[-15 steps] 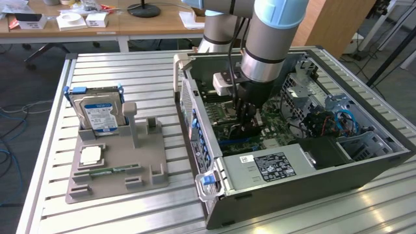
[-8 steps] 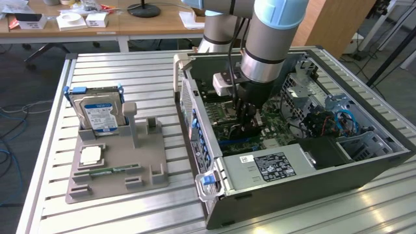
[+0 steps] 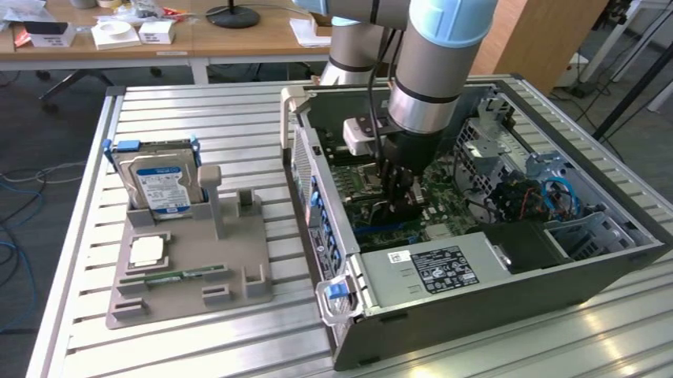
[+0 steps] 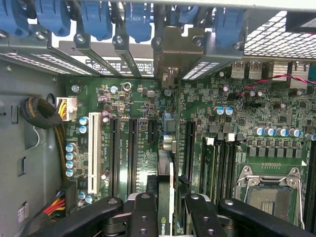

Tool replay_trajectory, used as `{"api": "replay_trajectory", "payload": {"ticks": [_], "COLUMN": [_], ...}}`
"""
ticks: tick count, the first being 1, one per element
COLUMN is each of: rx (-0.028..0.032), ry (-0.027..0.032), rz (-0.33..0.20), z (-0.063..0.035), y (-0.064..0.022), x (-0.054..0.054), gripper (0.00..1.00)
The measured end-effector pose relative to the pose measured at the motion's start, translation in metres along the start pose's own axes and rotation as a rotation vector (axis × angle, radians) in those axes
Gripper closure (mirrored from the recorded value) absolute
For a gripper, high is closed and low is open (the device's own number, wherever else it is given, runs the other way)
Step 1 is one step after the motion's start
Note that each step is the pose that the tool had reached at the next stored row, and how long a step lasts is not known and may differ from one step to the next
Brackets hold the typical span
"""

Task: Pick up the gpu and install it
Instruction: 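Insert the gpu into the slot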

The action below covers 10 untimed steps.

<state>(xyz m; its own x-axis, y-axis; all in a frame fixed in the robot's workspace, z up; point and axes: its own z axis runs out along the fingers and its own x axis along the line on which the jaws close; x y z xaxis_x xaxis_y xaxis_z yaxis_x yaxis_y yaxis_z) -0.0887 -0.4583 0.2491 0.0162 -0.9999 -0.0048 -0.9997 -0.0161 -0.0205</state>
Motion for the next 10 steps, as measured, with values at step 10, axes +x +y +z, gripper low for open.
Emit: {"api": "replay_trajectory", "payload": {"ticks": [10], "rx": [0.0003], "ry": [0.0001], "rz": [0.000], "z": [0.0001], "y": [0.0005], "x": [0.0001], "gripper": [0.74]}}
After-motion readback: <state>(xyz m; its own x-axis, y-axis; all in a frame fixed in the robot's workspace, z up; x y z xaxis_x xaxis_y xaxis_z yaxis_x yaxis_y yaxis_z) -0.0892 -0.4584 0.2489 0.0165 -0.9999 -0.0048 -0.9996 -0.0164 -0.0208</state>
